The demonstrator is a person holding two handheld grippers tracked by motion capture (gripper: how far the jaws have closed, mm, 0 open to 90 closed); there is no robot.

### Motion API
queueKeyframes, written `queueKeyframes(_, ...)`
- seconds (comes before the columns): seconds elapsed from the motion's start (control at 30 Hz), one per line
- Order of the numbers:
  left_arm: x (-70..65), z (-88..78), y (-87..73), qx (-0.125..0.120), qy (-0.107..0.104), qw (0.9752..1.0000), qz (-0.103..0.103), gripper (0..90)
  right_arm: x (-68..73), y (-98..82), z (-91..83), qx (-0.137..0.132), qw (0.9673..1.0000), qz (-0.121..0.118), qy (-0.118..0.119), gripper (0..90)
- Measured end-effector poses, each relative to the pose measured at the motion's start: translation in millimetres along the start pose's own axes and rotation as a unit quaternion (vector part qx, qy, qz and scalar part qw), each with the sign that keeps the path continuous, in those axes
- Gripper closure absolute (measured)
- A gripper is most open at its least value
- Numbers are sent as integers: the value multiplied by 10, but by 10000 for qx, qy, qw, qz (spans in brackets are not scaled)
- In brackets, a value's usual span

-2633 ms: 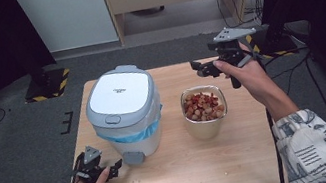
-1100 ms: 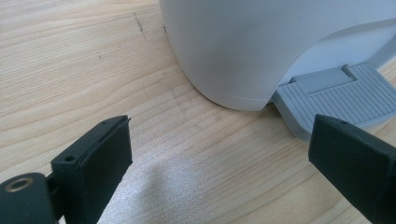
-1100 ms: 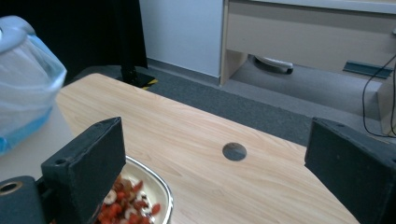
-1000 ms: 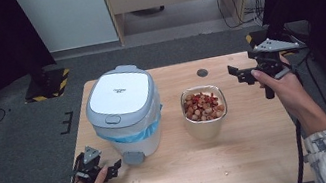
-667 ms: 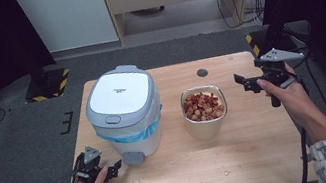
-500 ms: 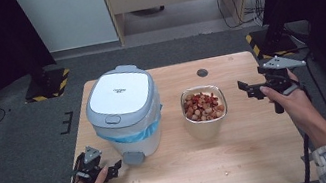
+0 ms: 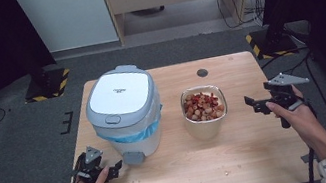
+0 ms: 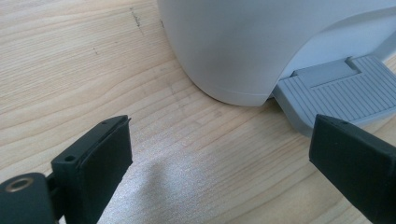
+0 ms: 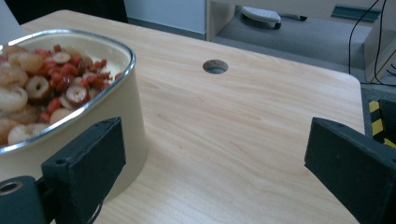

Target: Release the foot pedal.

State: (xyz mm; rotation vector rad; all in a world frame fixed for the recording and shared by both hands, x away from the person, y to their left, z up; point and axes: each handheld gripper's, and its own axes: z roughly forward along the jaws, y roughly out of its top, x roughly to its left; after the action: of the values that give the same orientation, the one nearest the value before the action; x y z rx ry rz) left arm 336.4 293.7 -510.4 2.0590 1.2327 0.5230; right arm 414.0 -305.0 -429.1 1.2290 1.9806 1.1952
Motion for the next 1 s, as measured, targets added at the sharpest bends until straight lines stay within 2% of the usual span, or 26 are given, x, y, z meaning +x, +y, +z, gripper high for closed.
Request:
queueKeyframes(0.23,-1,3,-1,4,-3,10000,8,49,28,-202,26,147,9999,-43,26,55)
queueKeyframes(0.43,-1,7,-3,31,-7,10000,30,49,60,-360,104,300,9995,29,63,54)
queueKeyframes(0.77,9,13,-12,60,27,10000,59,49,148,-475,304,530,9985,44,135,55)
queueKeyframes(0.83,22,15,-20,52,33,10000,15,50,152,-479,349,541,9985,55,82,59)
queueKeyframes(0.9,38,15,-27,63,66,10000,-7,52,140,-477,388,513,9986,39,-110,66)
queueKeyframes(1.0,56,17,-33,89,118,9999,-11,56,115,-479,432,494,9984,154,-230,65)
